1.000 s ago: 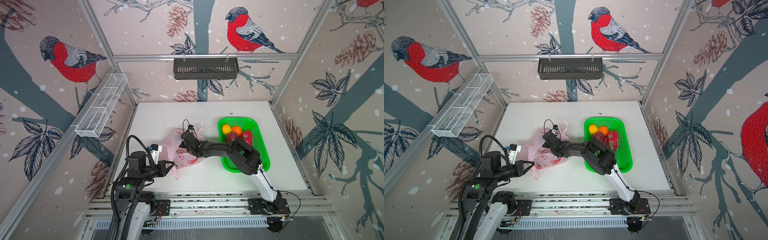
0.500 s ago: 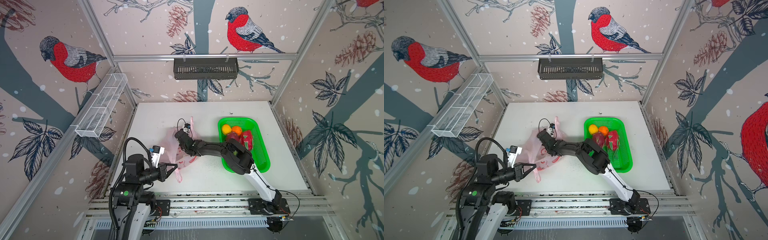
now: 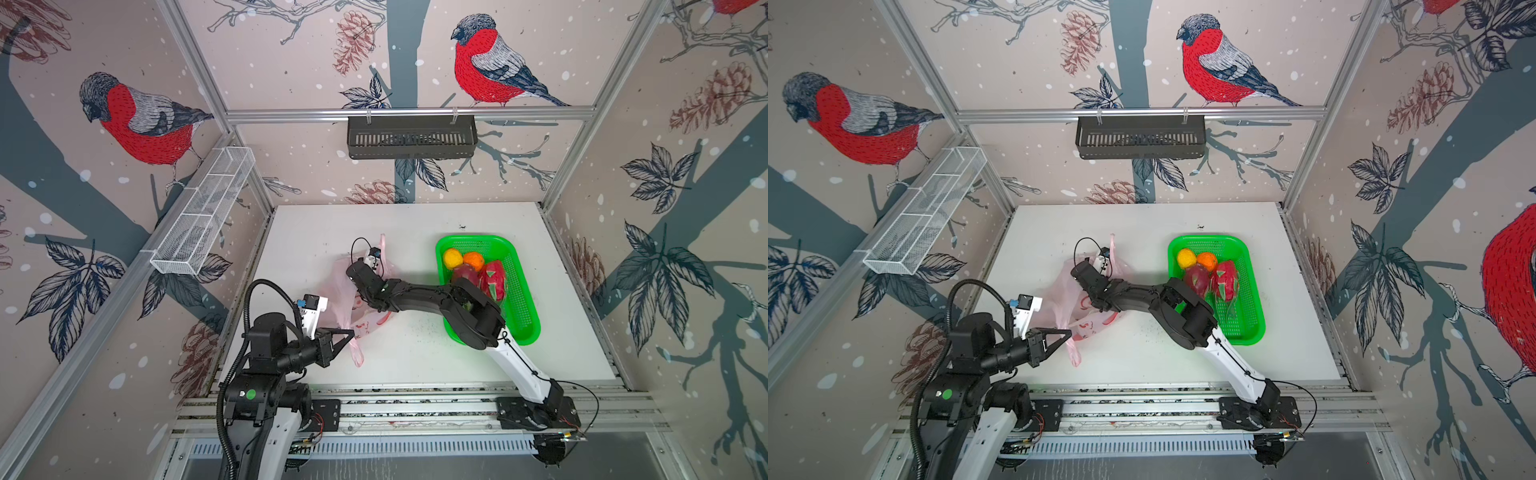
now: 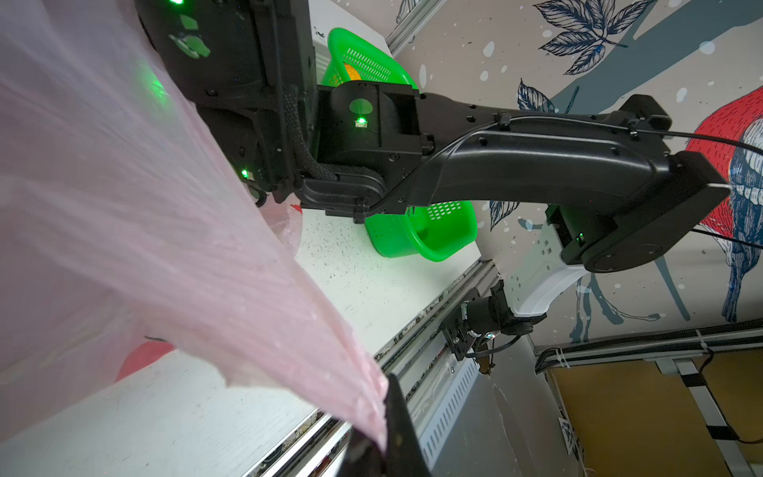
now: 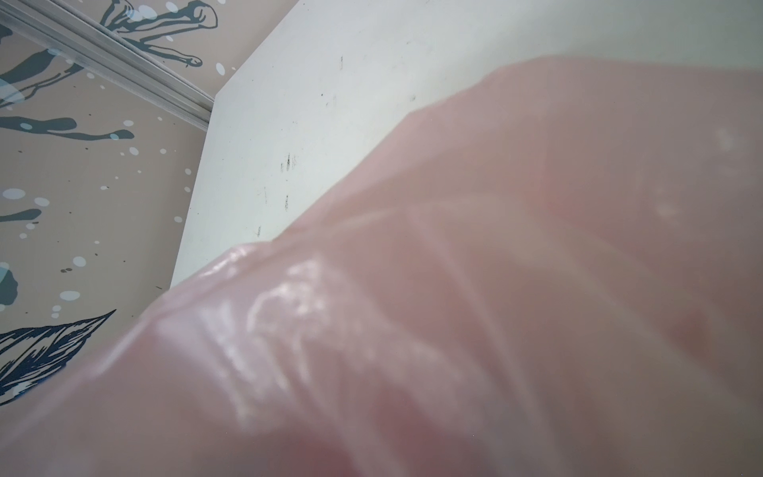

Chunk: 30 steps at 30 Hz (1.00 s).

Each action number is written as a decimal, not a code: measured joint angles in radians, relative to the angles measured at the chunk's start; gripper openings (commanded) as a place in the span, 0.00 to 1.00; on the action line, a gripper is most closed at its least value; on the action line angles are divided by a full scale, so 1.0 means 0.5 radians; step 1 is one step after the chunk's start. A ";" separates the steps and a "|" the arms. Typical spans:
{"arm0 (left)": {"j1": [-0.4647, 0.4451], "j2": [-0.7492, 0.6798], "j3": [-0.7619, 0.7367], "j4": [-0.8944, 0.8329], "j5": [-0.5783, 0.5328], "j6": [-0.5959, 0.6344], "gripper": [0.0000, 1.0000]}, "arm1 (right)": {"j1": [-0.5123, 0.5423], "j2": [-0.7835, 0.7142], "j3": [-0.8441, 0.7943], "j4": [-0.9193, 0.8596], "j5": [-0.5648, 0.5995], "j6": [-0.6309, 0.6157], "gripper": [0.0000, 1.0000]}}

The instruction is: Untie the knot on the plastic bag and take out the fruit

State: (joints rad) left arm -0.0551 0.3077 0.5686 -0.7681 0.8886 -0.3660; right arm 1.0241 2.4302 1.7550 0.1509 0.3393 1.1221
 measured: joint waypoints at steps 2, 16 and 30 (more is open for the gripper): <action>0.000 -0.003 0.000 -0.010 -0.031 0.001 0.00 | -0.004 -0.032 -0.055 0.024 0.001 -0.001 0.42; 0.000 0.156 -0.061 -0.220 -0.429 0.008 0.00 | -0.037 -0.321 -0.509 0.116 0.007 -0.015 0.27; 0.000 0.288 -0.060 -0.224 -0.528 -0.002 0.00 | -0.084 -0.570 -0.842 0.188 -0.096 -0.050 0.23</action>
State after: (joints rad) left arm -0.0551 0.4515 0.5388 -0.8799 0.6247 -0.3668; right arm 0.9821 2.1452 1.3338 0.2451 0.2913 1.0973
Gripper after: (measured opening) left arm 0.048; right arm 0.519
